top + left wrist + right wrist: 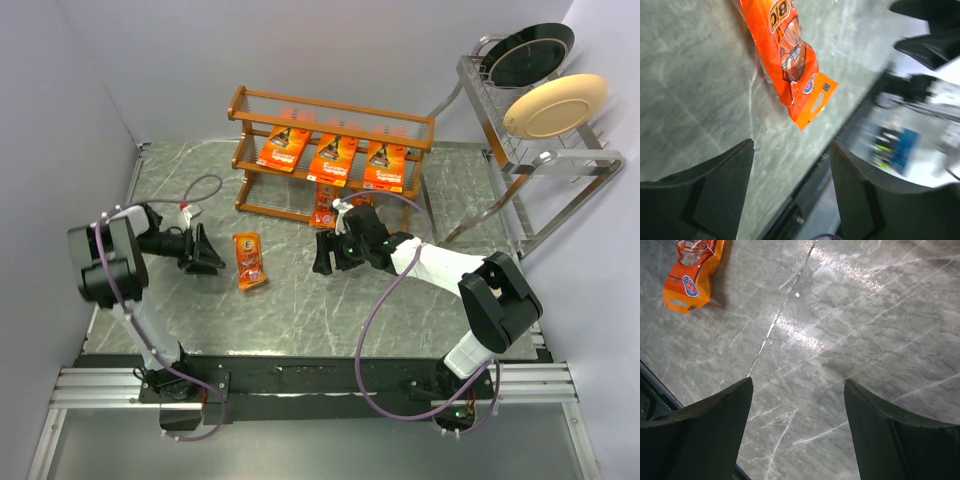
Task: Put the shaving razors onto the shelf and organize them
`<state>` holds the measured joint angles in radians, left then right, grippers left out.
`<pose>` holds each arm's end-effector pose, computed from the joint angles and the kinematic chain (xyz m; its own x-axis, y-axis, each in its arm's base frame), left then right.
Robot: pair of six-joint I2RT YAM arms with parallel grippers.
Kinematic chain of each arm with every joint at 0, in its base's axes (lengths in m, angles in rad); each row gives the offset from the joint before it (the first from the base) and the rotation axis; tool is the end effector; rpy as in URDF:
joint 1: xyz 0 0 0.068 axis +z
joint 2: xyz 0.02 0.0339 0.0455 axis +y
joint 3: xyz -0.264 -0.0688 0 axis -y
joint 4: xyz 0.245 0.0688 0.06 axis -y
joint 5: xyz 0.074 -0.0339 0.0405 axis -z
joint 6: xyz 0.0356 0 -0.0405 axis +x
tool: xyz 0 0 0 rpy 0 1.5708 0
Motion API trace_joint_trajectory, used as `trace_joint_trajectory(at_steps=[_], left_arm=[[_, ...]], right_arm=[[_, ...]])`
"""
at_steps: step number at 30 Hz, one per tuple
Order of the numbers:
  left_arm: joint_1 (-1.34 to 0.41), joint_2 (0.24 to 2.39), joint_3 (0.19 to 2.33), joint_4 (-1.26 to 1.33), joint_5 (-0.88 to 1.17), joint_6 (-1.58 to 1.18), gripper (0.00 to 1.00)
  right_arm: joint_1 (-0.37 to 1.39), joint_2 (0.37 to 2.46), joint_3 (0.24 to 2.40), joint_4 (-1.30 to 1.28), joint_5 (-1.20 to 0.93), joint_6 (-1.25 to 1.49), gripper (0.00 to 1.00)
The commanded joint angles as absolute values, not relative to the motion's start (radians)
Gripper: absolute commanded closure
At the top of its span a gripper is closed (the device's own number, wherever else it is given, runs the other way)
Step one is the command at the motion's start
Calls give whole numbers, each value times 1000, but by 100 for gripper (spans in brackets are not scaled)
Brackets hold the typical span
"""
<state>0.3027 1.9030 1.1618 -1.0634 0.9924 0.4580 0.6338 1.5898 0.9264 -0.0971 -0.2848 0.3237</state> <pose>0.3007 0.0627 0.1510 -0.9868 -0.0549 -0.1524 0.0983 0.5444 -0.8330 0.2627 0.2055 0.1993 -0.7595 -0.1794 -0.6253 -0.5177 0.7487 0.4141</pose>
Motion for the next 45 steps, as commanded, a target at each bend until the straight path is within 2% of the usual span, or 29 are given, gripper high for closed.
trace_joint_trajectory(at_steps=[1,2,3,8,14,17,19,20,24,28,29,33,37,42,45], left_arm=[[250,1756,1080,-825,867,226,30],[236,1753,1062,-789,886,175,30],[233,1750,1016,-763,931,145,25],[198,1714,918,-573,891,-136,26],[157,1703,832,-405,923,-339,29],[120,1687,748,-267,943,-449,36],[97,1671,704,-180,948,-517,45],[91,1661,674,-160,945,-534,47],[84,1626,637,-127,922,-574,64],[113,1598,620,-69,876,-664,68],[117,1597,621,-57,876,-670,67],[121,1586,673,-145,882,-540,78],[126,1601,764,-236,942,-291,83],[135,1577,759,-198,1041,-238,90],[140,1589,724,-127,1176,-250,93]], right_arm=[[626,1585,937,-78,-279,316,19],[624,1588,942,-80,-279,314,19],[624,1588,946,-81,-279,314,19],[626,1588,943,-87,-278,308,19],[624,1568,943,-106,-256,279,19],[624,1562,948,-118,-250,265,19],[623,1554,953,-129,-244,253,19],[621,1549,959,-135,-242,249,19],[614,1537,965,-147,-233,230,19],[598,1545,959,-144,-230,236,19],[598,1545,959,-141,-230,238,19],[598,1555,962,-138,-227,241,19],[597,1562,966,-138,-219,236,19],[586,1562,973,-153,-206,204,19],[568,1533,976,-189,-212,154,19]])
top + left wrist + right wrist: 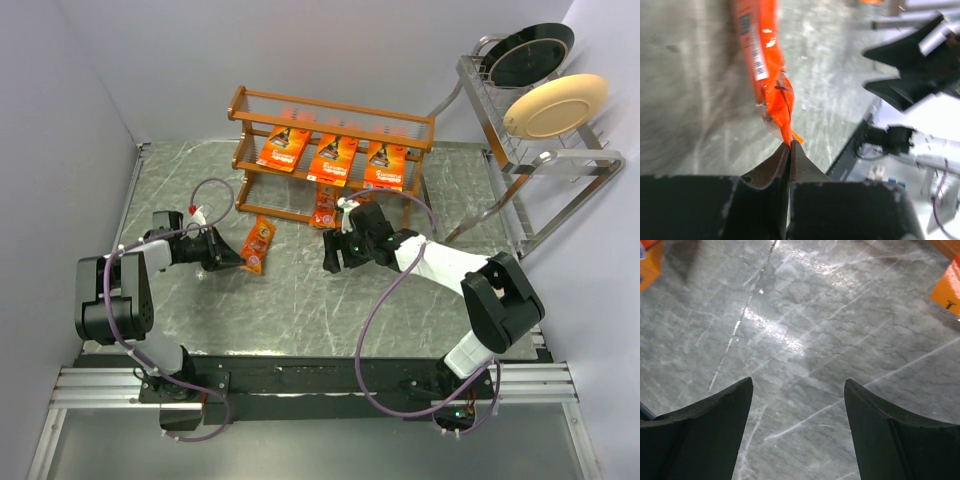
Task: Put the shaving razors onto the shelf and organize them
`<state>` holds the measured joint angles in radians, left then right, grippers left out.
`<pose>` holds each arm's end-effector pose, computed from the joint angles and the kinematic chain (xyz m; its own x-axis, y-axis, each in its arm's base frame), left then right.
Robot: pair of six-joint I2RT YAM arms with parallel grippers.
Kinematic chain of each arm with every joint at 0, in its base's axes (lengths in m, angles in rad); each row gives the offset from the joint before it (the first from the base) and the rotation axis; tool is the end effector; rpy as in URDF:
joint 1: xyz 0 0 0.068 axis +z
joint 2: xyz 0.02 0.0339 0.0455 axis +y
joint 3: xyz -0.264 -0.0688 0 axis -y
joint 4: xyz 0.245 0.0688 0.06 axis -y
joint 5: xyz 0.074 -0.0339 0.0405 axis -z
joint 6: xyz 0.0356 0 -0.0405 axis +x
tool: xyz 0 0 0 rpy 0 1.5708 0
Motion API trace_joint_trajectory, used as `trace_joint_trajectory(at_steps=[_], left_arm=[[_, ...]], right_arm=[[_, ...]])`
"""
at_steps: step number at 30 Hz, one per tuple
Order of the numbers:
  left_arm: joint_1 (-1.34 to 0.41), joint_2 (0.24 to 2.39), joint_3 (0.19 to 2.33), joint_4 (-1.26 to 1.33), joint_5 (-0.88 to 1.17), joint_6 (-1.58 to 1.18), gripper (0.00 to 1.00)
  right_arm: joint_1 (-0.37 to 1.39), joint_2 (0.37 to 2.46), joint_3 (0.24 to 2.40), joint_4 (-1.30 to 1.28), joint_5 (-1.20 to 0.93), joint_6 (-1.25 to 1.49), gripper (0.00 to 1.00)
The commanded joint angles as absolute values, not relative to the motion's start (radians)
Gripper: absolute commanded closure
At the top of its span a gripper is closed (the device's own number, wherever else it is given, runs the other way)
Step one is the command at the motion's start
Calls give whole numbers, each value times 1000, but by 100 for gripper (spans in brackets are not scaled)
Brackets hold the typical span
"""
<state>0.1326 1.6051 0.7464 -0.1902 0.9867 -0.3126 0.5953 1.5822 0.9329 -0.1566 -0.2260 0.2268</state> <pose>0.2827 0.0077 0.1499 -0.9220 -0.2941 -0.2520 0.0586 0.5372 -0.8414 0.2685 0.1915 0.1987 -0.7338 -0.2323 -0.6384 -0.5234 0.7924 0.3132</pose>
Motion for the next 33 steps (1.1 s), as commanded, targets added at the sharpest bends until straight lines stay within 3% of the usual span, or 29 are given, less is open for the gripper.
trace_joint_trajectory(at_steps=[1,9,15,18,22,33], left_arm=[[140,1595,716,-103,1205,-253,93],[141,1574,673,271,1329,-564,98],[146,1611,549,1033,1292,-1119,99],[146,1653,581,1132,1278,-1231,99],[146,1742,652,1515,1267,-1503,99],[92,1979,847,1837,1247,-1785,99]], right_arm=[[561,1525,971,-199,-216,143,19],[462,1456,994,-320,-275,66,20],[463,1430,1002,-348,-250,15,20],[462,1419,993,-350,-226,8,20],[462,1410,974,-342,-204,-38,20],[463,1404,950,-321,-190,-63,19]])
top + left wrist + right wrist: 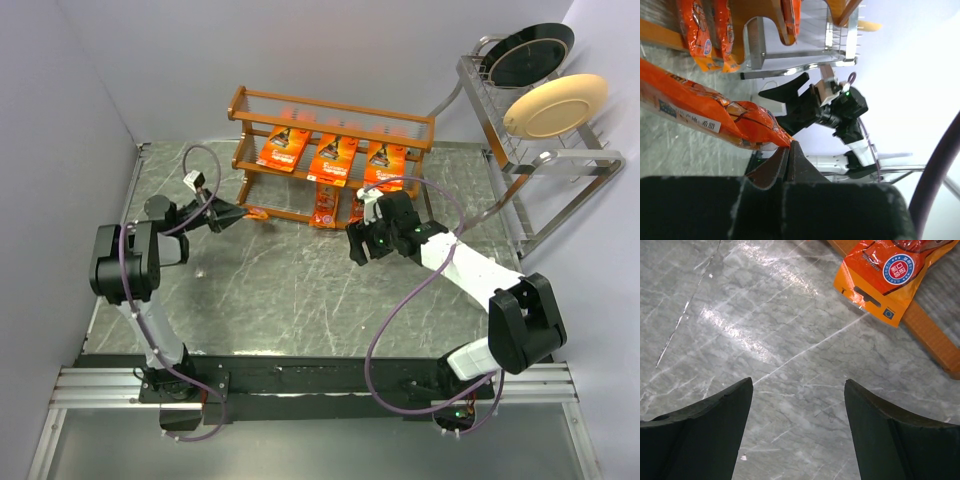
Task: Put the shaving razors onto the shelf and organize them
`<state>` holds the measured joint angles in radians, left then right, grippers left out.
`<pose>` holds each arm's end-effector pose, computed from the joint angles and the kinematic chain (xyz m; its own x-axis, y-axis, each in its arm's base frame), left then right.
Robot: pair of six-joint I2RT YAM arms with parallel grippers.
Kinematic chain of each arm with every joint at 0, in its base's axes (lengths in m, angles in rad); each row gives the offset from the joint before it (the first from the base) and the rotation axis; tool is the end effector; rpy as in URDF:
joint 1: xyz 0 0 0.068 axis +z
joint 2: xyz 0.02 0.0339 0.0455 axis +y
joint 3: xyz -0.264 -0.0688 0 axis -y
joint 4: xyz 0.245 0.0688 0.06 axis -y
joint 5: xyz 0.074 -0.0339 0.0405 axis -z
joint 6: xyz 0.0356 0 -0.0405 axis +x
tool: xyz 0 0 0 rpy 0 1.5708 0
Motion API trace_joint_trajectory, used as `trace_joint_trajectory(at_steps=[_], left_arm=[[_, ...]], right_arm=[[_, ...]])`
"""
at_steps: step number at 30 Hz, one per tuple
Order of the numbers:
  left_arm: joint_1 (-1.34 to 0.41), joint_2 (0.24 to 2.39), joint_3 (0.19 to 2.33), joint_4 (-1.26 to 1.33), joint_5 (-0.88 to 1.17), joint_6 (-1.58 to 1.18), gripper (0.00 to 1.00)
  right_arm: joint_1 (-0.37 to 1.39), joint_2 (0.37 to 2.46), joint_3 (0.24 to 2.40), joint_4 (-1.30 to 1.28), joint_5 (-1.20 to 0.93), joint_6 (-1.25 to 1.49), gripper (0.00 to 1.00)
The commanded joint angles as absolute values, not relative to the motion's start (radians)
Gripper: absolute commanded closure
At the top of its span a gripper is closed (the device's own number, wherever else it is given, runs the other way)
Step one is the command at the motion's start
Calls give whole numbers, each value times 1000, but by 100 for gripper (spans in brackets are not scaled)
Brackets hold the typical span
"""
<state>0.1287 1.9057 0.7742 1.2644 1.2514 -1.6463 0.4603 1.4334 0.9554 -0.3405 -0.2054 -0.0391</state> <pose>0.3511 0.0114 0.1779 -0.9003 -0.4322 -0.0507 0.0637 -0.0156 -0.9978 0.2686 0.1413 0.2361 -0.6318 -0.3560 -0.6886 -0.5849 0.8019 0.1221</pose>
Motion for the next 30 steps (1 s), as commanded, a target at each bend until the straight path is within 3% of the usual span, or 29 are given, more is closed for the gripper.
trace_joint_trajectory(at_steps=[1,18,30], left_arm=[[83,2006,882,1865,1247,-1808,99],[29,1994,1035,1856,1154,-1827,99],[32,2031,858,1645,1192,-1564,99]], right_arm=[[463,1404,946,-318,-190,-63,19],[462,1437,943,-298,-206,-43,18],[462,1416,928,-288,-196,-43,18]])
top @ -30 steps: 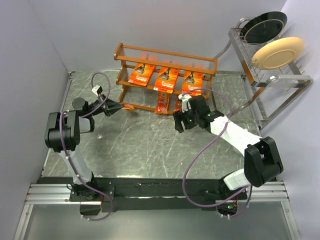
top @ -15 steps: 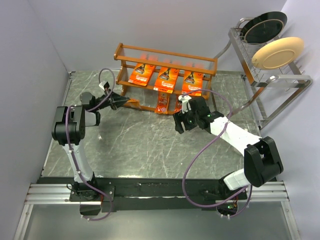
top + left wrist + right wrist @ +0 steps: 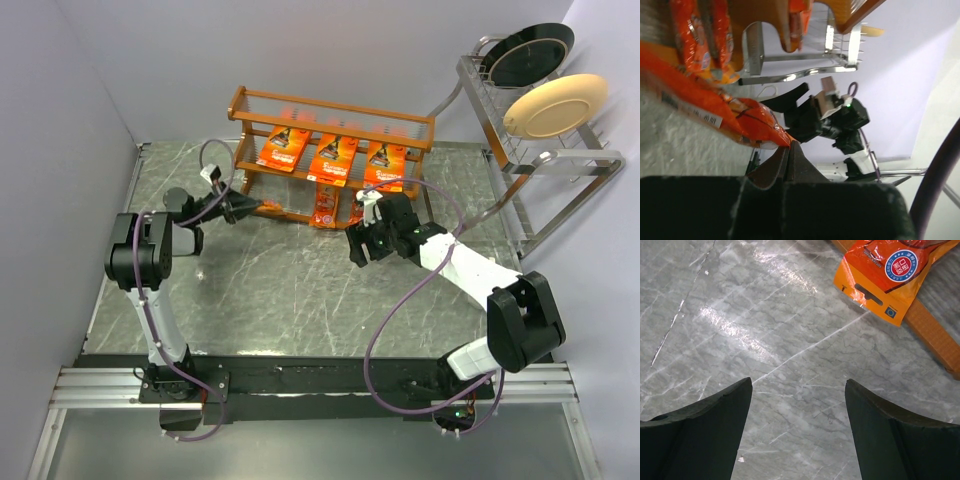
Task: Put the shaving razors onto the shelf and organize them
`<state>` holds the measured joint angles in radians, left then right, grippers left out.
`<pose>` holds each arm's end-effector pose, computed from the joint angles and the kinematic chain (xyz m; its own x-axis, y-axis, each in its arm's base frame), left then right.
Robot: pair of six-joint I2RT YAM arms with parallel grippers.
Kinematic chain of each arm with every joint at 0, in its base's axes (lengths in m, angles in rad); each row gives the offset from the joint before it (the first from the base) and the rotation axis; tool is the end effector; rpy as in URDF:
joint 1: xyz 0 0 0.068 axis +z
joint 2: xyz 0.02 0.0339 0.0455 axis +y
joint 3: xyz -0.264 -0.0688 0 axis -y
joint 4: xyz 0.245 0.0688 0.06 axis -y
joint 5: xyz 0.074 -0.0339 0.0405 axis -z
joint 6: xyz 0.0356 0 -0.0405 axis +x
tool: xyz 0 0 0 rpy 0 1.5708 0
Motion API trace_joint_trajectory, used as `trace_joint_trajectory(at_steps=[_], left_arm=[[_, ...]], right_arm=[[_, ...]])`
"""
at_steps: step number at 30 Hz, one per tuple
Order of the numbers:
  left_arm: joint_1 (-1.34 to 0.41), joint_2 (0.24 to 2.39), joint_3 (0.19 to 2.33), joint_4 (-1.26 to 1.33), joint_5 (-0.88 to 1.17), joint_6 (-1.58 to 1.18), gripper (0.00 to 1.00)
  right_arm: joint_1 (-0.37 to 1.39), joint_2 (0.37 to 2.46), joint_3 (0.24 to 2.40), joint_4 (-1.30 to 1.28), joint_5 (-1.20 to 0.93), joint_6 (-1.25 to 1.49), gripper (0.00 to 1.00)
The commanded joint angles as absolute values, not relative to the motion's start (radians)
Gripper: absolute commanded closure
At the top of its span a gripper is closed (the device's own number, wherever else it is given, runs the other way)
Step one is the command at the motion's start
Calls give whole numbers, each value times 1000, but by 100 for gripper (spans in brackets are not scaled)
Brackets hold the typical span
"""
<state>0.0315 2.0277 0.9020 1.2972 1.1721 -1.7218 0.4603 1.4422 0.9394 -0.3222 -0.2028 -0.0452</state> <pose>0.3835 -0.0207 0.1701 -0.9108 -0.4127 -0.0073 0.0339 -0.0574 -0.9978 0.2688 0.1413 0.2299 -0.6322 -0.3629 -0.6845 -0.5867 0.8013 0.1171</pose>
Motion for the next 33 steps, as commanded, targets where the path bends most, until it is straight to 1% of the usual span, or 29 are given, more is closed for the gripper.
trace_joint_trajectory(at_steps=[1,10,15,19,21,24,26,30,33], left_arm=[[32,2037,857,1606,1192,-1545,99],[38,2147,902,1487,1184,-1468,99],[48,2181,934,1332,1186,-1390,99],[48,2204,966,1247,1152,-1384,99],[49,2198,983,1128,1123,-1364,98],[49,2172,985,1037,1091,-1342,96],[52,2148,1000,883,1056,-1278,94],[52,2166,1049,809,1052,-1253,91],[49,2184,1118,661,1051,-1183,91]], right_arm=[[462,1411,927,-291,-196,-43,18],[463,1404,916,-282,-196,-31,18],[463,1396,920,-282,-209,-12,18],[463,1393,916,-275,-219,-3,18],[463,1388,908,-270,-218,-3,18],[462,1391,905,-264,-225,29,18],[462,1394,908,-261,-229,37,18],[463,1404,911,-253,-233,44,18],[463,1404,911,-245,-233,48,18]])
